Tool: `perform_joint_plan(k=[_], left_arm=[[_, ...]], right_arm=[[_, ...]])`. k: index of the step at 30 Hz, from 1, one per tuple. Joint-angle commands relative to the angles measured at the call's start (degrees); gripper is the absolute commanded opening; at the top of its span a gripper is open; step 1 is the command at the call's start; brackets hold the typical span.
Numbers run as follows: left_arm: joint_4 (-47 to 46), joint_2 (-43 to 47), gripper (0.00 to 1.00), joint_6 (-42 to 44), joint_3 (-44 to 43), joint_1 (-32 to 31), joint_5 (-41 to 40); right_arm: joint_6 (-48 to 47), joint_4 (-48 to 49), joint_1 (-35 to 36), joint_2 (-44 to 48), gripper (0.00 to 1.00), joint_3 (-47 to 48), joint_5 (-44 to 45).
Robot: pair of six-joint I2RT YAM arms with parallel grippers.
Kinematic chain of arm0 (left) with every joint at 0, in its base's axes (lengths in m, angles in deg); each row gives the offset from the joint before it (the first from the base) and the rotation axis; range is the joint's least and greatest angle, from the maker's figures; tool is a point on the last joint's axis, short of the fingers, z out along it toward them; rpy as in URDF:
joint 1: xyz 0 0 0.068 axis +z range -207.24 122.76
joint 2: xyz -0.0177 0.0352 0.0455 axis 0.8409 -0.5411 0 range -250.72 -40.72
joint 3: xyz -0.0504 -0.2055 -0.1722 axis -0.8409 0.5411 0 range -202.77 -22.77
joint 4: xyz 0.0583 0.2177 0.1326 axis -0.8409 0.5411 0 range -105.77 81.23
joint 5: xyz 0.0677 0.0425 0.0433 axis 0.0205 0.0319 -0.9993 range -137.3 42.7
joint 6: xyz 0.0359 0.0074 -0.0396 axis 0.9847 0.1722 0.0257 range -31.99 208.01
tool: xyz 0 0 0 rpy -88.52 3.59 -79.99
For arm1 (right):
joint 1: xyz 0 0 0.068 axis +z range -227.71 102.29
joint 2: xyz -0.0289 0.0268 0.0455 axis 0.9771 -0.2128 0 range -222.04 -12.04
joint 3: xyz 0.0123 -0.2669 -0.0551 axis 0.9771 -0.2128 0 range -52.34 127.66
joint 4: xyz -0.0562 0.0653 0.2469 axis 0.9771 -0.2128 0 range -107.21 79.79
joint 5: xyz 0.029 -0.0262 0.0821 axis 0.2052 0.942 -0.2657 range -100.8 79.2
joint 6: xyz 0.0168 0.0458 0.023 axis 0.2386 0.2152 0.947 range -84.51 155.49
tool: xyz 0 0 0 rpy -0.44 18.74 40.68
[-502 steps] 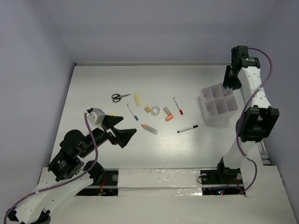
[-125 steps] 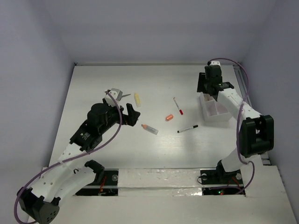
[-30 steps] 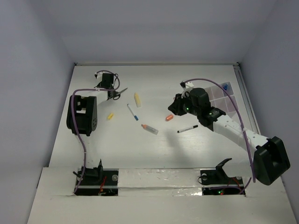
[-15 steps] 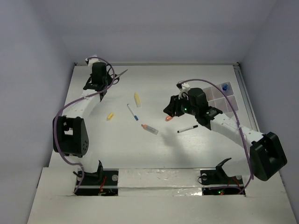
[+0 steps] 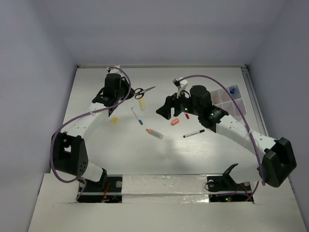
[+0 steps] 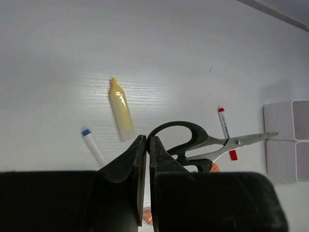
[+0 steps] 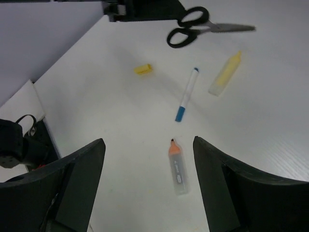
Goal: Sort the stationery into containers
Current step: Pick up the scissors from the center of the board.
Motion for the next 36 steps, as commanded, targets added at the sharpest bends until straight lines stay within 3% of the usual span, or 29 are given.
perform_joint_plan(k=[1, 4, 6, 10, 14, 21, 29, 36], left_arm=[[6.6, 1.5, 0.00, 5.4, -8.0, -0.8, 2.4], [15.2, 0.6, 0.00, 12.8, -12.8, -4.2, -0.2], [17.7, 2.0, 0.00, 17.7, -13.5, -5.8, -3.2], [16.3, 7.4, 0.00, 23.5, -8.5, -8.6, -6.7], [15.3, 11.3, 0.00, 26.3, -5.7, -10.9, -8.6], [13.0, 14.5, 0.00, 29.0, -3.7, -17.4, -10.4], [10.5, 15.5, 0.00, 29.3, -2.6, -19.7, -11.8], [9.6, 15.4, 0.00, 29.3, -2.5, -20.3, -11.3]], right_arm=[[-14.9, -1.4, 3.6, -0.5, 0.78, 6.4, 0.9], [-25.0, -10.8, 3.6, -2.3, 0.72, 13.3, 4.8], [-25.9, -12.1, 1.7, -2.7, 0.70, 14.9, 5.5], [-20.6, -21.4, -3.7, -7.3, 0.72, 30.0, -7.0], [-17.9, -28.7, -5.1, -13.2, 0.79, 40.5, -9.1], [-12.0, -35.2, -7.9, -24.9, 0.78, 49.3, -21.1], [-7.6, -30.8, -7.3, -27.1, 0.77, 45.6, -28.2], [-5.7, -27.0, -5.6, -28.1, 0.66, 40.2, -32.1]])
